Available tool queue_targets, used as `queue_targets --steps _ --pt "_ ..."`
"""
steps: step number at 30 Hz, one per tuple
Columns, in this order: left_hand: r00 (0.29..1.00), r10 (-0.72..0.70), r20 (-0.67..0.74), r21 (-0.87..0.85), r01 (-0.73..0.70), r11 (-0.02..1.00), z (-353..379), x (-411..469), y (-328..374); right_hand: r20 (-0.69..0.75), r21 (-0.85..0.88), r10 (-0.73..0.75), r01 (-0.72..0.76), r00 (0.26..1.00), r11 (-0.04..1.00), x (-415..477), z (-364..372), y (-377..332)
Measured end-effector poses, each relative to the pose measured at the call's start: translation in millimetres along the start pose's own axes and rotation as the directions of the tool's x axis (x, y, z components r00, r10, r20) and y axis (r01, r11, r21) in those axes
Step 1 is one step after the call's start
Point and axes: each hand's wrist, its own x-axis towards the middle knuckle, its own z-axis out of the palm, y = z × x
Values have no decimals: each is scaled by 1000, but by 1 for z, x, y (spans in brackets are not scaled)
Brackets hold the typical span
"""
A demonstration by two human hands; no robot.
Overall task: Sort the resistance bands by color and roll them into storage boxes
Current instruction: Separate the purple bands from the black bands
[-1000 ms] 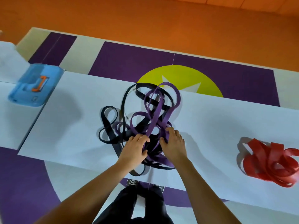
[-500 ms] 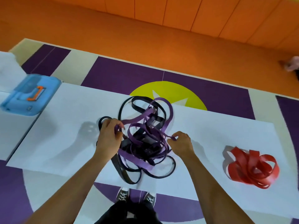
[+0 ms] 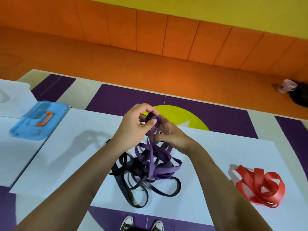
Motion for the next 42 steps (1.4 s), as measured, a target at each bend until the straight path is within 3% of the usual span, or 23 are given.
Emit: queue_targets --steps 3,7,13,17,20,22,25,28,30,33,35,38,42 --pt "996 34 -78 -57 -38 998 -9 15 12 -100 -38 85 -89 991 995 7 10 9" --pt "983 35 -181 -163 -65 985 -17 27 23 -119 -118 213 -227 970 967 1 19 46" --pt "957 24 -289 -186 -80 979 -25 29 18 -285 -376 281 -377 916 846 -24 14 110" --pt "970 -2 -244 -100 -23 995 -21 22 3 -422 -155 234 -324 876 933 -26 8 94" --pt "982 -56 -180 -31 52 998 -18 15 -8 -595 -19 131 -177 793 984 -18 -10 55" --pt "986 -92 -139 -3 92 996 -10 10 -10 -614 -11 55 -78 787 997 -14 -22 26" --pt "989 -118 -90 -59 113 992 5 4 -6 -474 -37 30 -54 880 998 -12 -26 4" --pt "995 -99 -28 -88 96 992 16 4 -4 -152 15 120 -119 981 993 -17 -8 15" --pt "996 -86 25 -110 88 990 23 3 -3 14 107 190 -190 982 976 -25 14 32" --pt "993 -113 33 -197 117 973 29 1 -7 93 102 303 -312 948 945 -34 44 57" --pt "992 -119 51 -137 125 983 32 -2 -17 -10 34 332 -331 943 943 -36 52 73" --pt "991 -101 86 155 87 984 32 -9 -50 -260 -4 371 -386 891 923 -42 40 87" --pt "953 -296 65 258 270 928 43 -32 -102 -459 -15 382 -437 802 900 -55 4 76"
